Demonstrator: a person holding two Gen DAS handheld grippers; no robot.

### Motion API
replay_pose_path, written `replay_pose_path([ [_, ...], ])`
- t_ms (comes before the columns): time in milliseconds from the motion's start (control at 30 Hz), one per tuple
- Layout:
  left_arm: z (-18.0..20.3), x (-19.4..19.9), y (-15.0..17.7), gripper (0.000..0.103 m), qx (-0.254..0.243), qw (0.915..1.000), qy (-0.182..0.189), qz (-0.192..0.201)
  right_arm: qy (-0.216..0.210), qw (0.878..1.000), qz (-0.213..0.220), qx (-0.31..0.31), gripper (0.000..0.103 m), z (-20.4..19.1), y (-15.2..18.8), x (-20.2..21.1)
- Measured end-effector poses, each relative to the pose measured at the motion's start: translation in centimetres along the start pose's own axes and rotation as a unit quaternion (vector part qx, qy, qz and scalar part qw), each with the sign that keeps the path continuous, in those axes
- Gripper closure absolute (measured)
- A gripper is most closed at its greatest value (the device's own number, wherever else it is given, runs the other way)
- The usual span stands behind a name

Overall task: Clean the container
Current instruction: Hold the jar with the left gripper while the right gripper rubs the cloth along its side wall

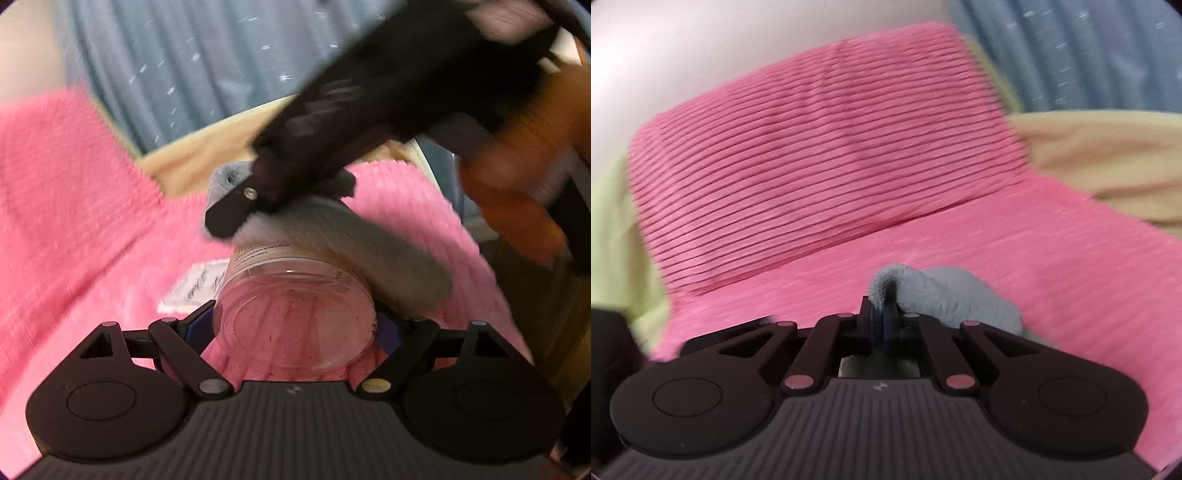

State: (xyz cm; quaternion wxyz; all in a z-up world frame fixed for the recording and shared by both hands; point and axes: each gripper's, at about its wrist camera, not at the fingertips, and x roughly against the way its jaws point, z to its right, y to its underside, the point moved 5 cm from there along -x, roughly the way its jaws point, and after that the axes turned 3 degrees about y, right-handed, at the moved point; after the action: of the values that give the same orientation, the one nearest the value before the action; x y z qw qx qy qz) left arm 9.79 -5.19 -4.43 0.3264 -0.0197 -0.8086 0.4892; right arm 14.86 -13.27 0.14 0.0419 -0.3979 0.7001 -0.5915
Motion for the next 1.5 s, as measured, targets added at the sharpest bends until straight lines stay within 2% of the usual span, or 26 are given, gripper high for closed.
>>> replay_pose_path([
  [100,0.1,-0.1,-0.2,0.017,0.004,1.0000,0.002,0.002,0.005,1.000,0.005,-0.016,0.101,0.7,0.0,0.1],
  [200,-1.6,0.3,-0.1,0.016,0.096,0.9942,0.045,0.017,0.007,1.000,0.005,-0.005,0.101,0.5,0.0,0.1],
  [267,-2.1,0.2,0.0,0.016,0.120,0.9909,0.057,0.018,0.004,1.000,0.004,-0.011,0.101,0.6,0.0,0.1],
  [333,-2.0,0.1,0.0,0.017,0.118,0.9912,0.057,0.017,-0.015,1.000,0.001,-0.017,0.100,0.5,0.1,0.0],
  [400,-1.9,0.1,0.1,0.017,0.116,0.9917,0.053,0.016,-0.059,0.998,-0.017,-0.016,0.100,-0.4,0.5,0.0],
  [533,-1.7,-0.1,0.1,0.017,0.088,0.9955,0.033,0.011,-0.086,0.996,-0.034,0.016,0.100,-2.3,1.1,0.3],
  [633,-1.3,-0.6,-0.3,0.017,0.062,0.9978,0.023,0.009,-0.075,0.997,-0.027,0.009,0.101,-1.5,0.9,0.2],
  [733,-0.3,-0.4,-0.2,0.017,0.035,0.9993,0.014,0.007,-0.027,0.999,0.003,-0.017,0.101,0.5,0.4,0.1],
  [800,0.0,-0.3,-0.2,0.017,0.033,0.9994,0.013,0.008,-0.017,0.999,0.010,-0.034,0.102,1.3,0.2,-0.1],
  [867,-0.1,-0.2,-0.1,0.017,0.047,0.9987,0.019,0.010,-0.015,0.999,0.011,-0.030,0.102,1.2,0.3,-0.1],
  [967,-1.1,-0.2,0.2,0.017,0.102,0.9937,0.046,0.008,-0.010,1.000,0.011,-0.017,0.101,1.0,0.3,-0.1],
  [1100,-1.4,-0.3,0.4,0.017,0.124,0.9906,0.057,0.007,-0.016,0.999,0.010,-0.028,0.101,1.2,0.3,0.0],
  [1200,-1.3,-0.4,0.2,0.017,0.104,0.9934,0.047,0.007,-0.041,0.999,-0.004,-0.021,0.101,0.1,0.7,0.6],
  [1300,-0.5,-0.6,0.1,0.017,0.040,0.9991,0.015,-0.001,-0.076,0.997,-0.023,0.000,0.101,-1.4,1.1,0.7],
  [1433,0.3,-0.5,0.1,0.018,0.012,0.9999,0.003,-0.003,-0.072,0.997,-0.021,0.025,0.101,-1.5,1.0,0.6],
  [1500,0.3,-0.5,0.1,0.018,0.024,0.9997,0.007,-0.001,-0.036,0.999,-0.004,0.001,0.102,0.1,0.5,0.4],
])
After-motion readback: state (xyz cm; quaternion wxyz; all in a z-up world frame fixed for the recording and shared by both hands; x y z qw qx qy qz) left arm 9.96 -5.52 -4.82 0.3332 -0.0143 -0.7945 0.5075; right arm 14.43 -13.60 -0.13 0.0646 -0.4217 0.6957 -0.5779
